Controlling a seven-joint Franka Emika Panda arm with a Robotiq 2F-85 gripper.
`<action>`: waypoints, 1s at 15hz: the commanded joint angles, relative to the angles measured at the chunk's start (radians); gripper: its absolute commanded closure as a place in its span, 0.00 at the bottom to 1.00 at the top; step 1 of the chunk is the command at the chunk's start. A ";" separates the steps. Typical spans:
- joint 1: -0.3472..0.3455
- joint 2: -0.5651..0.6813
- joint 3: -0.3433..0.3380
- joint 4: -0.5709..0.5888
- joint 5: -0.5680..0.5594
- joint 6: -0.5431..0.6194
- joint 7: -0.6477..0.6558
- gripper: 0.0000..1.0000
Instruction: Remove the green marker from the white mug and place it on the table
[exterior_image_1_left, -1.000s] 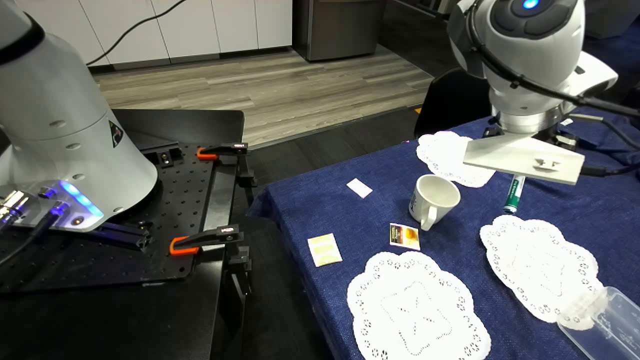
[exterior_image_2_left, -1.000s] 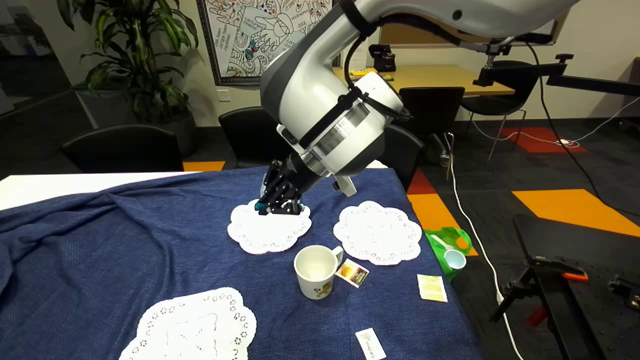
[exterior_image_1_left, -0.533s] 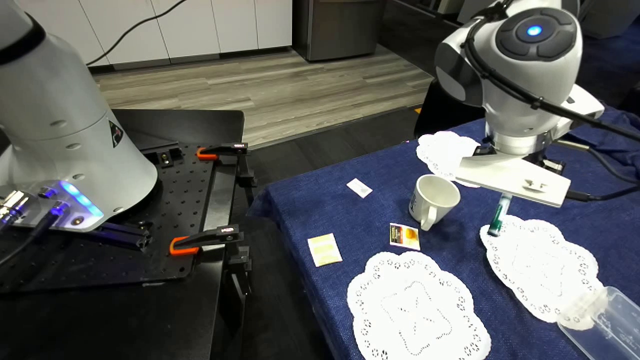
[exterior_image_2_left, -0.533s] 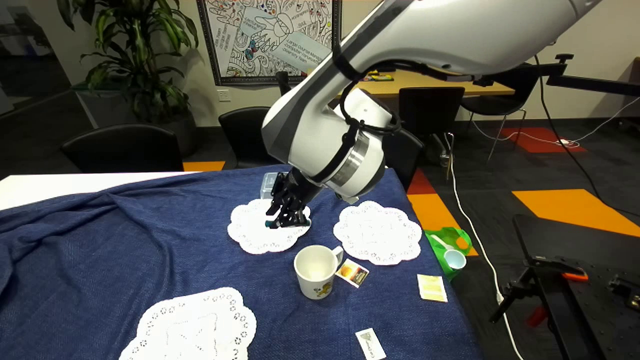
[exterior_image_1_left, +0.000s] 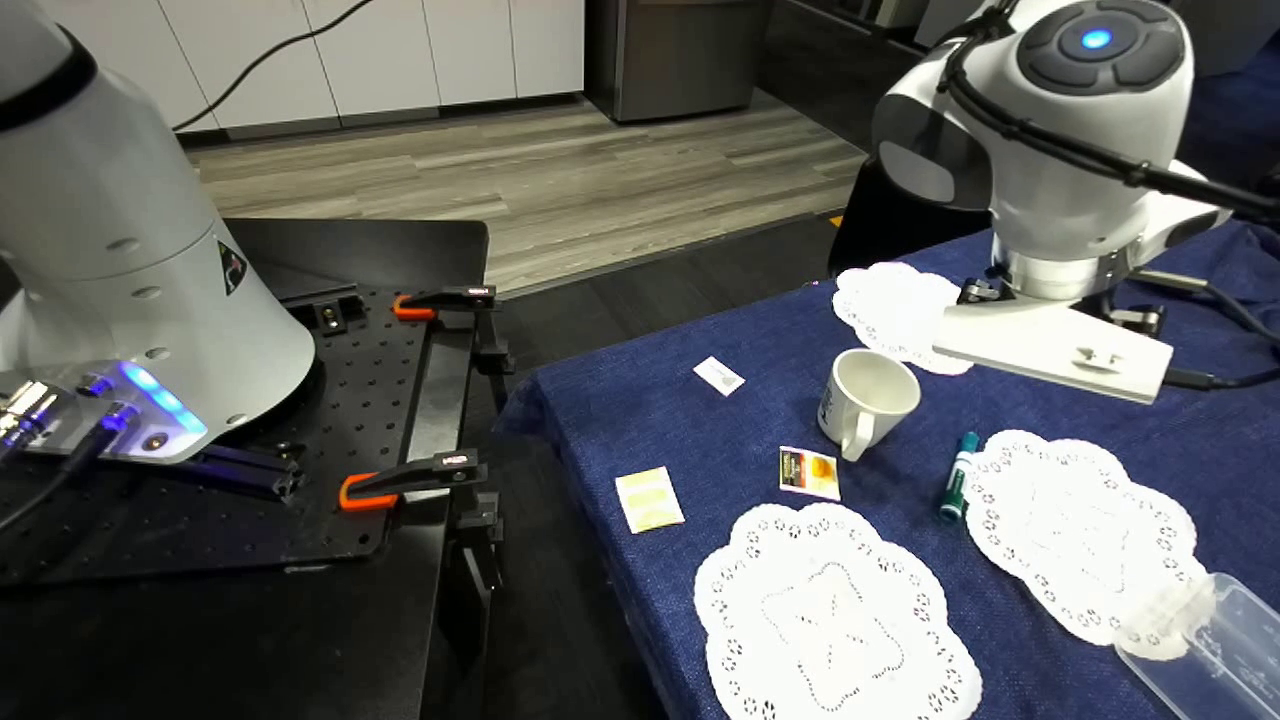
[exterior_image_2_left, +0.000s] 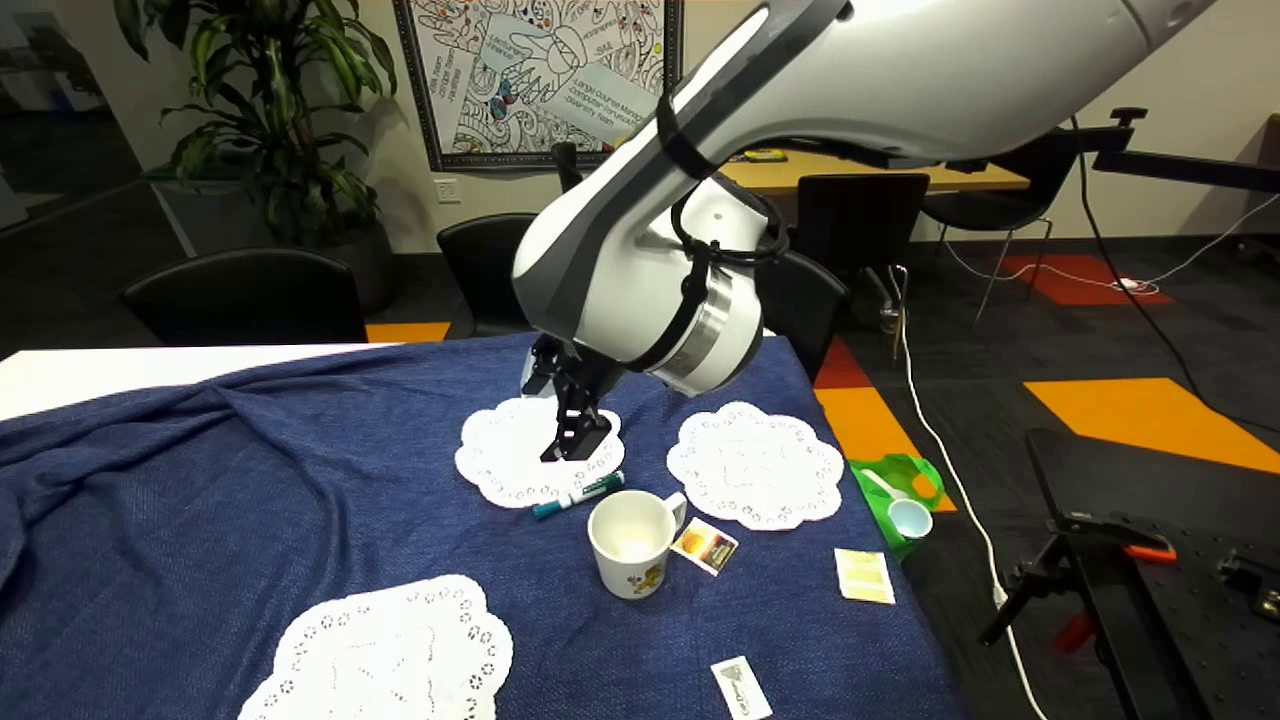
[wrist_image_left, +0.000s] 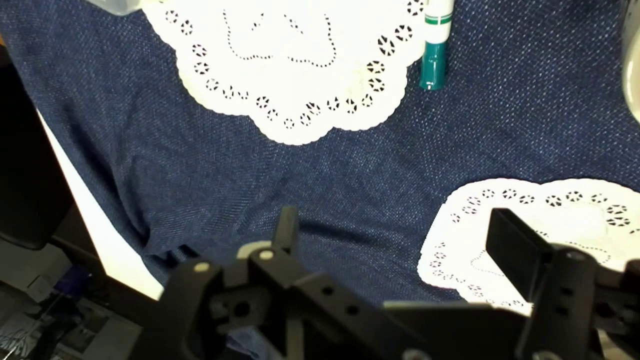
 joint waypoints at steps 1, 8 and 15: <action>0.004 -0.063 0.010 -0.028 0.016 0.026 -0.028 0.00; -0.035 -0.241 0.073 -0.106 0.166 0.097 -0.215 0.00; -0.049 -0.399 0.075 -0.142 0.490 0.098 -0.550 0.00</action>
